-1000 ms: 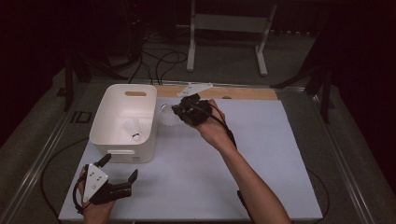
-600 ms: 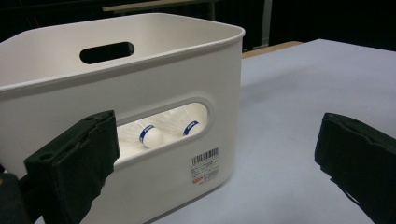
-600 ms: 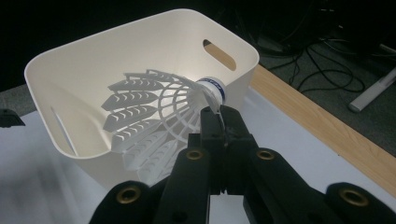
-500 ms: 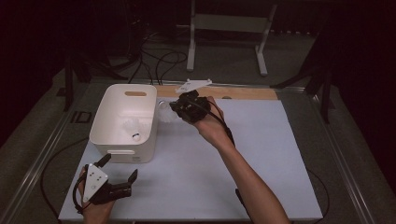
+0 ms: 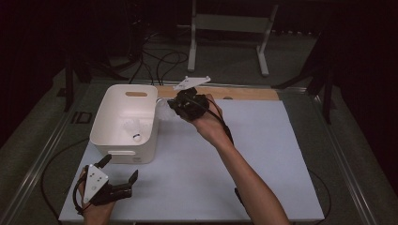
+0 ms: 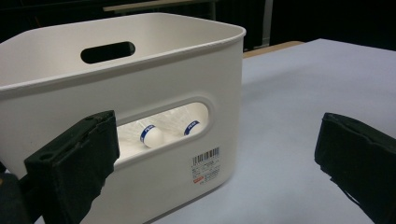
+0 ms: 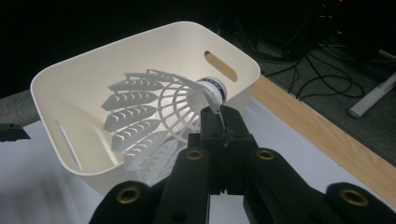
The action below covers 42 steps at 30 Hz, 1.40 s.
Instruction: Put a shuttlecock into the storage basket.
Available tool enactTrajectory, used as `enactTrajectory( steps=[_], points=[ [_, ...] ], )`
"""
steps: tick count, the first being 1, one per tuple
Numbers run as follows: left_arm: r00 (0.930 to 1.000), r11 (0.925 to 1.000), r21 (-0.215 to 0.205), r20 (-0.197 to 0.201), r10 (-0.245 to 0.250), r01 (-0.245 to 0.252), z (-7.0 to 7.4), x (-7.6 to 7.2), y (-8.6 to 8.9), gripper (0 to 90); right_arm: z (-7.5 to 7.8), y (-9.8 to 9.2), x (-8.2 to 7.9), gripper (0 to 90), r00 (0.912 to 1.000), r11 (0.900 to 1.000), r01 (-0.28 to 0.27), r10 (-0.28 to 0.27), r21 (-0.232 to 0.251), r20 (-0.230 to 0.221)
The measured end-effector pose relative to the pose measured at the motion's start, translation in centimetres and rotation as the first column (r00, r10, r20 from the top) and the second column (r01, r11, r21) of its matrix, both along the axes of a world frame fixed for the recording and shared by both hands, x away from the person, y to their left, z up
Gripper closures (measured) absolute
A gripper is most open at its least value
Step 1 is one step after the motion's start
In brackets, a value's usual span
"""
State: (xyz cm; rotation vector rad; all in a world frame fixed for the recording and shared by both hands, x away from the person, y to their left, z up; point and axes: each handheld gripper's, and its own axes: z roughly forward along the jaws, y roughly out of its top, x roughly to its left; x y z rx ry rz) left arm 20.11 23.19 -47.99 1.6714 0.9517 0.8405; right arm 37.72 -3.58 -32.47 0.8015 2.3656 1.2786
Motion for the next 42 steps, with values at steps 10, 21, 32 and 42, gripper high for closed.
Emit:
enactTrajectory(
  steps=[10, 21, 32, 42],
  points=[
    [1.0000, 1.0000, -0.001, 0.000, 0.000, 0.000, 0.0, 0.0, 0.0, 0.4, 0.2, 0.5, 0.3, 89.8, 1.0000, 1.000, 0.004, -0.004, 0.005, 0.001],
    [1.0000, 1.0000, 0.001, 0.000, -0.002, 0.002, 0.0, 0.0, 0.0, 0.4, 0.6, 1.0, 0.5, 89.8, 1.0000, 1.000, 0.004, -0.004, 0.023, 0.007],
    [1.0000, 1.0000, 0.000, 0.000, 0.000, 0.000, 0.0, 0.0, 0.0, 0.3, 0.9, 1.7, 0.6, 89.8, 1.0000, 0.999, -0.007, 0.007, 0.044, 0.002],
    [1.0000, 1.0000, 0.001, 0.000, 0.000, 0.000, 0.0, 0.0, 0.1, 0.4, 0.8, 2.2, 0.7, 89.8, 0.9999, 0.998, -0.013, 0.013, 0.056, 0.000]
  ],
)
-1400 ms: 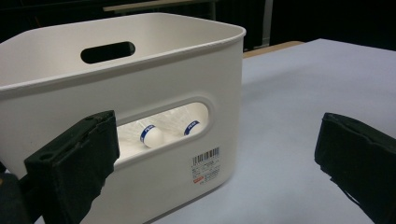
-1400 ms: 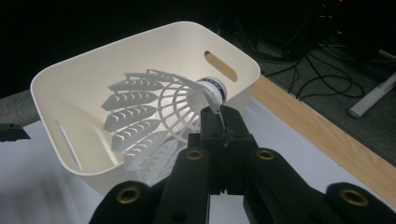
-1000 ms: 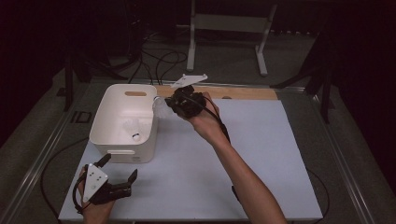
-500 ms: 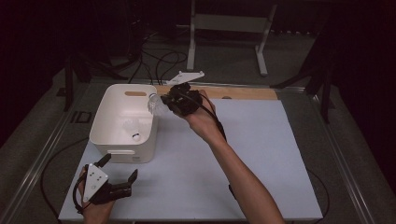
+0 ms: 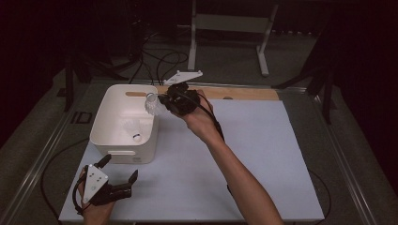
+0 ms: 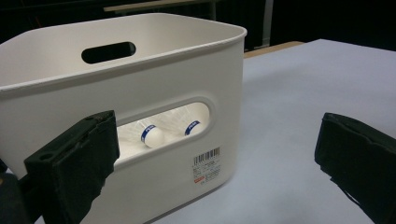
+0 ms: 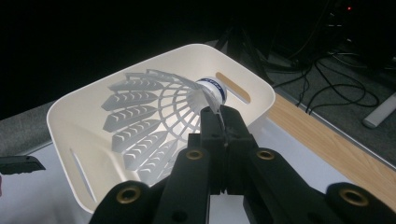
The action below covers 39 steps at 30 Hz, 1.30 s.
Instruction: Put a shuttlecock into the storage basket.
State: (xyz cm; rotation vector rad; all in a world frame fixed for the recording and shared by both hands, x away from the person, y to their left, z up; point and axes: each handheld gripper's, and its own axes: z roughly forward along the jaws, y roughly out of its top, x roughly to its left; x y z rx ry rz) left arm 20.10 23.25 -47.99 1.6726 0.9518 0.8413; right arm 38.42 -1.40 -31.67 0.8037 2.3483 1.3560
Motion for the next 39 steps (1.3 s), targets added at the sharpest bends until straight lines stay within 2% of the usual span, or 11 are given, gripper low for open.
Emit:
enactTrajectory(
  steps=[39],
  points=[
    [1.0000, 1.0000, -0.001, 0.003, 0.000, 0.000, 0.0, -0.1, 0.1, 0.4, 0.3, 2.9, -0.2, 89.8, 0.9985, 0.998, -0.055, 0.055, 0.025, 0.003]
  ],
)
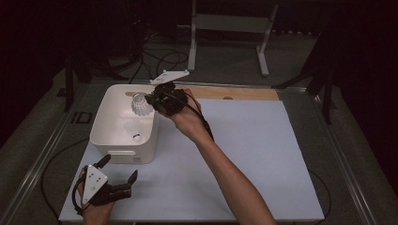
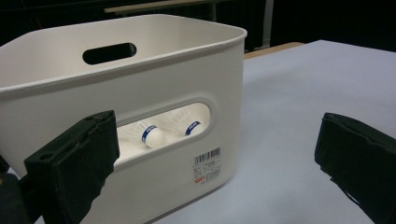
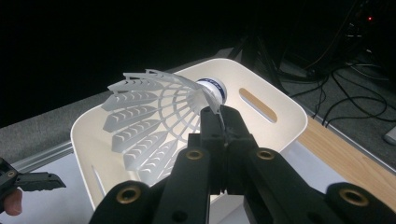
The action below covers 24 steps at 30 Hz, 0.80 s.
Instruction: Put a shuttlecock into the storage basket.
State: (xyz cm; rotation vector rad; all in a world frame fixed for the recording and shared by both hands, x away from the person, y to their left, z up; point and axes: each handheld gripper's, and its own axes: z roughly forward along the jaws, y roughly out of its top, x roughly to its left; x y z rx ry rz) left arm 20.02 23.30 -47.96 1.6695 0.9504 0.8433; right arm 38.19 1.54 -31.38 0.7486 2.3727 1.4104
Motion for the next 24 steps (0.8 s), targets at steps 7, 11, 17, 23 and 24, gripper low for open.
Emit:
enactTrajectory(
  steps=[7, 11, 17, 23, 24],
  points=[
    [1.0000, 1.0000, 0.001, -0.001, 0.000, 0.000, 0.0, 0.0, 0.0, 0.4, 0.0, 0.3, 0.1, 89.8, 1.0000, 1.000, -0.007, 0.007, 0.004, 0.002],
    [1.0000, 1.0000, -0.002, 0.001, 0.000, 0.000, 0.0, 0.0, 0.0, 0.3, 0.0, 0.6, 0.1, 89.8, 0.9999, 1.000, -0.015, 0.015, 0.005, 0.003],
    [1.0000, 1.0000, -0.001, 0.003, 0.003, -0.003, 0.0, 0.0, 0.1, 0.3, -0.2, 1.0, 0.1, 89.8, 0.9997, 1.000, -0.022, 0.022, 0.015, -0.003],
    [1.0000, 1.0000, -0.001, 0.002, 0.003, -0.003, 0.0, 0.0, 0.1, 0.3, -0.4, 1.4, 0.2, 89.8, 0.9994, 0.999, -0.033, 0.033, 0.021, -0.010],
    [1.0000, 1.0000, -0.001, 0.002, 0.003, -0.003, 0.0, 0.0, 0.1, 0.4, -0.4, 1.4, 0.2, 89.8, 0.9993, 0.999, -0.034, 0.035, 0.022, -0.014]
  ],
)
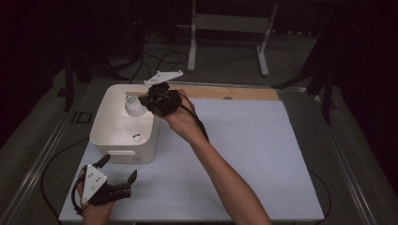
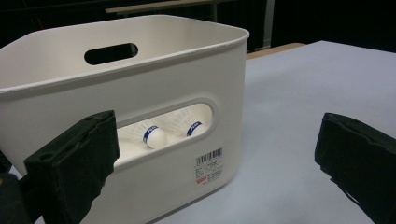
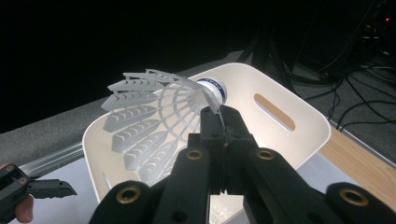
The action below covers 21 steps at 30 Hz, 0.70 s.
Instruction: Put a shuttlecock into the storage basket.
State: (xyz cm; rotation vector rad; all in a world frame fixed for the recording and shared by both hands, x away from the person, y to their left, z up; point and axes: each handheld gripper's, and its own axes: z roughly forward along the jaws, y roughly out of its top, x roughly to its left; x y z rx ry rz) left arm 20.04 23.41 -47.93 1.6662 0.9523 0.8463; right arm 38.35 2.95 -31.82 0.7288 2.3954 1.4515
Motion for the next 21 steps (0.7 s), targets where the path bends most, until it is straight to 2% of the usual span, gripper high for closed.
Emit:
enactTrajectory(
  steps=[7, 21],
  points=[
    [1.0000, 1.0000, 0.001, -0.001, 0.000, 0.000, 0.0, 0.0, 0.0, 0.3, -0.2, 0.4, 0.0, 89.8, 0.9999, 1.000, -0.011, 0.011, -0.002, 0.002],
    [1.0000, 1.0000, 0.002, 0.000, -0.001, 0.001, 0.0, 0.0, 0.0, 0.4, -0.8, 1.3, -0.1, 89.7, 0.9989, 0.999, -0.036, 0.036, 0.011, -0.030]
  ],
)
